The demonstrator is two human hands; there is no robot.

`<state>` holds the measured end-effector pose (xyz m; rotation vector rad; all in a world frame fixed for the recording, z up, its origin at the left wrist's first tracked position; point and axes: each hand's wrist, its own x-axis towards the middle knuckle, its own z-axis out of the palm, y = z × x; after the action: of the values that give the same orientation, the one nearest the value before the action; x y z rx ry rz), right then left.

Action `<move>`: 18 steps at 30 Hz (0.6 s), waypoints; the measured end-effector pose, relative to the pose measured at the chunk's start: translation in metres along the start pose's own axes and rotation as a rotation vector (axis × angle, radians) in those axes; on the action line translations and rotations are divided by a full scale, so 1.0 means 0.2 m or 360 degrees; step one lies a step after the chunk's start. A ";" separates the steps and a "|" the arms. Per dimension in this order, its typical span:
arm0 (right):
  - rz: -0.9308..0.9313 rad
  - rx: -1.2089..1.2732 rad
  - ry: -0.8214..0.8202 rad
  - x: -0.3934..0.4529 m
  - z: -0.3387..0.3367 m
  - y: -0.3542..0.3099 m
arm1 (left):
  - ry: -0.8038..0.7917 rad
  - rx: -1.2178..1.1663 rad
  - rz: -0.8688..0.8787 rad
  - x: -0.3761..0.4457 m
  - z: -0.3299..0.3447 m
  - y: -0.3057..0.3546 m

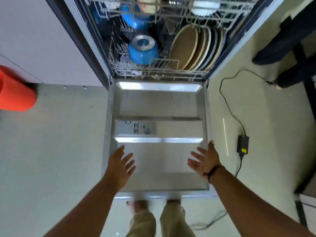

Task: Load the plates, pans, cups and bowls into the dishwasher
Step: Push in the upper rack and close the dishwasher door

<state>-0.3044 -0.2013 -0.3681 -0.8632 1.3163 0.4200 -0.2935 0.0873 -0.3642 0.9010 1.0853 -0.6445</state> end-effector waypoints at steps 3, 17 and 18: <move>0.0187 -0.0102 0.0101 -0.05 -0.21 0.35 | 0.0084 -0.0104 -0.0277 -0.11 -0.30 -0.32; 0.0423 0.0214 0.0337 0.48 -0.60 1.02 | 0.0496 -0.0619 -0.0414 0.40 -0.75 -1.01; 0.0381 0.0396 0.0361 0.55 -0.62 1.03 | 0.0502 -0.0686 -0.0404 0.46 -0.74 -1.01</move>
<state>-0.5064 -0.1847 -0.5373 -0.5579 1.6521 0.3411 -0.4945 0.1135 -0.5381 0.5011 1.5681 -0.4541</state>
